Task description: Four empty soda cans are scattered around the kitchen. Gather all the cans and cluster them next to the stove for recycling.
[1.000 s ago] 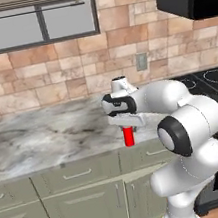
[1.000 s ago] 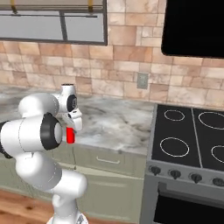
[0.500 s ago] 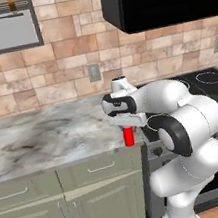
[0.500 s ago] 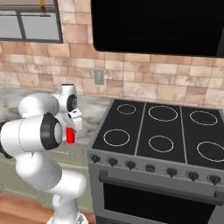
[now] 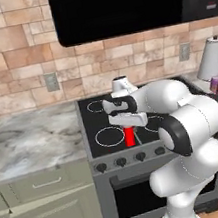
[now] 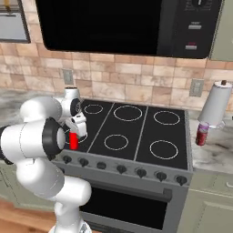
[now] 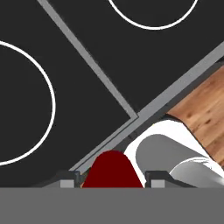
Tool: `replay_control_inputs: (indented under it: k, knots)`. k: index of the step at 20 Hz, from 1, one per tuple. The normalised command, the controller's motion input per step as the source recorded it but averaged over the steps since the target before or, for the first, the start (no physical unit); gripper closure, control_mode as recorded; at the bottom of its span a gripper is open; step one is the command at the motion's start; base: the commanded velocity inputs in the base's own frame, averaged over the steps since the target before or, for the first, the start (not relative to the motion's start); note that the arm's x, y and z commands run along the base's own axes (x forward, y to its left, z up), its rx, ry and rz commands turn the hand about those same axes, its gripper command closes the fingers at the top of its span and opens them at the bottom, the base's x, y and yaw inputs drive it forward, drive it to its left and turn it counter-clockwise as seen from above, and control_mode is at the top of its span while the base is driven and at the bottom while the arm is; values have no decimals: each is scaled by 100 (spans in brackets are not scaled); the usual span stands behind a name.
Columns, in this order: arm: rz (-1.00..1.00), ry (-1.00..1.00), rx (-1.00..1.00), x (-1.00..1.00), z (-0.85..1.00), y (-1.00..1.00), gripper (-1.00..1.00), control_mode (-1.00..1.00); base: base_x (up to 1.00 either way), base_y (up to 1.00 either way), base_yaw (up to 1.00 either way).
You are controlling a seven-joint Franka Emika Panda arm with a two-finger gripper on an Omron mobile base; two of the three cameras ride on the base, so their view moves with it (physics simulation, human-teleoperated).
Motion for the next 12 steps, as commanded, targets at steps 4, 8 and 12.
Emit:
replay_control_inputs:
  k: [4,8,12]
  knots:
    - [0,0,0,0,0,0,100,100,-6,-83,6]
    - [0,0,0,0,0,0,100,100,0,-86,7]
    - [0,0,0,0,0,0,100,100,0,-79,8]
